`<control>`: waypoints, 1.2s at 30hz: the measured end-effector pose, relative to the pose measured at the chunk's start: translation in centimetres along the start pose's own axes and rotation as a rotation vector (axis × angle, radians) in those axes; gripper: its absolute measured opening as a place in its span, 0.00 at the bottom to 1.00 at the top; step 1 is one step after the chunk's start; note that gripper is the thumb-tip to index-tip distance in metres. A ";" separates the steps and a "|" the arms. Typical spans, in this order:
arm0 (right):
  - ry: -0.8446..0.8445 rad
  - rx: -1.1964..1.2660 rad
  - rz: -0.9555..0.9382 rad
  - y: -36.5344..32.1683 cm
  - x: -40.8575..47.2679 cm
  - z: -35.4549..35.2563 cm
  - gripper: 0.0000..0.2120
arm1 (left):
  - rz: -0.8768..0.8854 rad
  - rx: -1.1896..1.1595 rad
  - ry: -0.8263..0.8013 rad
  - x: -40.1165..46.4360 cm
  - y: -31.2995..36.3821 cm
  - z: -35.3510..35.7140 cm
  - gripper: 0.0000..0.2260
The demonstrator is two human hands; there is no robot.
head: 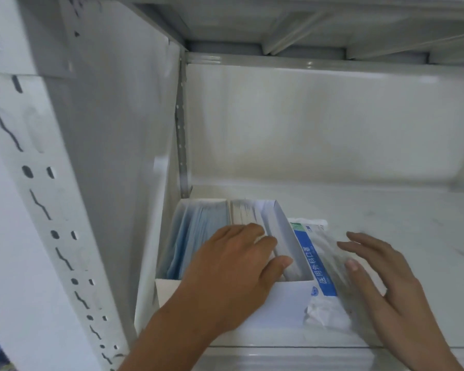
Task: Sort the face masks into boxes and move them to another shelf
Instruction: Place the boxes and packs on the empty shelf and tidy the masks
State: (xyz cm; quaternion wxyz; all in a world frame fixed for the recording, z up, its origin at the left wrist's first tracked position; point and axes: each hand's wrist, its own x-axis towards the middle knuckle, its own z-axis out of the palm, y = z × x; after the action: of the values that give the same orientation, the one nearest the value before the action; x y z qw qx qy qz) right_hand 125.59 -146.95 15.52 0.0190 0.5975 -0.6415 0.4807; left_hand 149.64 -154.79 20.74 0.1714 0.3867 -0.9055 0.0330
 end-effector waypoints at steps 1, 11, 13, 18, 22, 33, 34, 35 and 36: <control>-0.039 0.002 -0.070 -1.3 0.4 0.0 0.18 | 0.012 0.000 -0.008 0.0 -0.1 0.2 0.32; -0.410 -0.578 -0.279 -7.8 2.5 1.5 0.30 | 0.004 -0.014 0.065 -0.6 -0.8 0.8 0.29; -0.408 -0.454 -0.291 -8.2 2.7 2.0 0.29 | 0.059 -0.058 0.023 -0.5 -0.8 1.0 0.28; -0.544 -0.383 -0.261 -7.9 2.9 2.3 0.31 | 0.098 -0.140 0.086 -0.9 -1.5 0.9 0.23; -0.474 -0.353 -0.286 -8.0 3.1 2.2 0.25 | 0.067 -0.111 0.135 -1.0 -1.4 1.0 0.19; -0.566 -0.266 -0.194 -9.3 4.6 3.7 0.07 | 0.130 -0.117 0.344 -0.6 -1.6 1.8 0.12; -0.574 -0.217 -0.172 -9.5 5.0 3.7 0.06 | 0.118 -0.120 0.347 -0.5 -1.7 1.7 0.11; -0.575 -0.203 -0.156 -9.7 5.4 3.8 0.05 | 0.109 -0.119 0.347 -0.5 -1.7 1.6 0.10; -0.577 -0.225 -0.156 -9.9 5.7 3.9 0.06 | 0.095 -0.120 0.333 -0.6 -1.6 1.4 0.08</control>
State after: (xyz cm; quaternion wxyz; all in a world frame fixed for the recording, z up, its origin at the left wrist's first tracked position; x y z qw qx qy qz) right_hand 133.90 -151.99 22.76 -0.0611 0.7509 -0.6216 0.2146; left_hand 150.74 -155.74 19.07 0.3400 0.3220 -0.8821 0.0507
